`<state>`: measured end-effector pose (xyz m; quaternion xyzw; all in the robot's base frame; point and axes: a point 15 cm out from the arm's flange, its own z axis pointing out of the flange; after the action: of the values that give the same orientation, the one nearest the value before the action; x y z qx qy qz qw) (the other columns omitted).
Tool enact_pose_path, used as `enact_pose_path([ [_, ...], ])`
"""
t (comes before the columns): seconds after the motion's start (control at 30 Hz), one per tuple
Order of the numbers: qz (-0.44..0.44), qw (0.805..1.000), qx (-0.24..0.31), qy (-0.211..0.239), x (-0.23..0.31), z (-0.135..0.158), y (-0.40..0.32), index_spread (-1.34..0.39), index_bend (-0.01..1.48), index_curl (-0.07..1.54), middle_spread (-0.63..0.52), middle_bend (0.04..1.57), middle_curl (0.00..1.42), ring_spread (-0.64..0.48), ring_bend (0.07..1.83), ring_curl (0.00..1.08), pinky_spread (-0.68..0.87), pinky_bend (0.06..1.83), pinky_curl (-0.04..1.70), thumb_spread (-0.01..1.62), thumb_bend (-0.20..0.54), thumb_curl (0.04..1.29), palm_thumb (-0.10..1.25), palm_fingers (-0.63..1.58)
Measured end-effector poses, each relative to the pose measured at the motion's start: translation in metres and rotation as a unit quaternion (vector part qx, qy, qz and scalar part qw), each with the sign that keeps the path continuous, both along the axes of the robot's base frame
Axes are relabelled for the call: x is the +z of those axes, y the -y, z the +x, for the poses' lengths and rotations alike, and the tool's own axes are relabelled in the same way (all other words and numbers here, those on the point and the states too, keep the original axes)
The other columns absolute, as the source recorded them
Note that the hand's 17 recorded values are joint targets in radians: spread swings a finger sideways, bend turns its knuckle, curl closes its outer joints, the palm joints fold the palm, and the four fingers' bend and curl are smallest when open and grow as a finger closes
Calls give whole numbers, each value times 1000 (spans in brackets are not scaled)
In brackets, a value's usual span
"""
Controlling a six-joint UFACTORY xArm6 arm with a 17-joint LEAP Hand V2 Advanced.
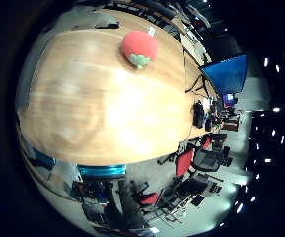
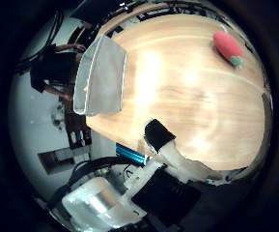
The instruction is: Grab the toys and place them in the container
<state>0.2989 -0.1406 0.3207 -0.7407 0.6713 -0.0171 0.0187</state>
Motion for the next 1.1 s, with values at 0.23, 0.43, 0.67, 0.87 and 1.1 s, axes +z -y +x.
enact_pose_path([
  [0.23,14,1000,-15,-17,-2,50,24,-460,160,285,-160,211,363,-134,545,234,287,753,133,985,-24,290,387,311],
  [0.43,19,999,-33,-25,-6,104,51,-451,162,286,-154,210,363,-123,533,228,280,764,128,980,-22,298,437,285],
  [0.67,28,998,-47,-44,-34,147,76,-443,167,291,-144,203,363,-117,523,226,256,764,125,970,-26,302,473,254],
  [0.87,41,994,-69,-70,-70,154,100,-429,162,290,-131,201,364,-101,510,226,257,767,125,970,-28,302,479,222],
  [1.1,51,991,-92,-85,-100,158,127,-423,164,291,-114,195,362,-84,499,229,263,772,129,971,-27,300,485,196],
])
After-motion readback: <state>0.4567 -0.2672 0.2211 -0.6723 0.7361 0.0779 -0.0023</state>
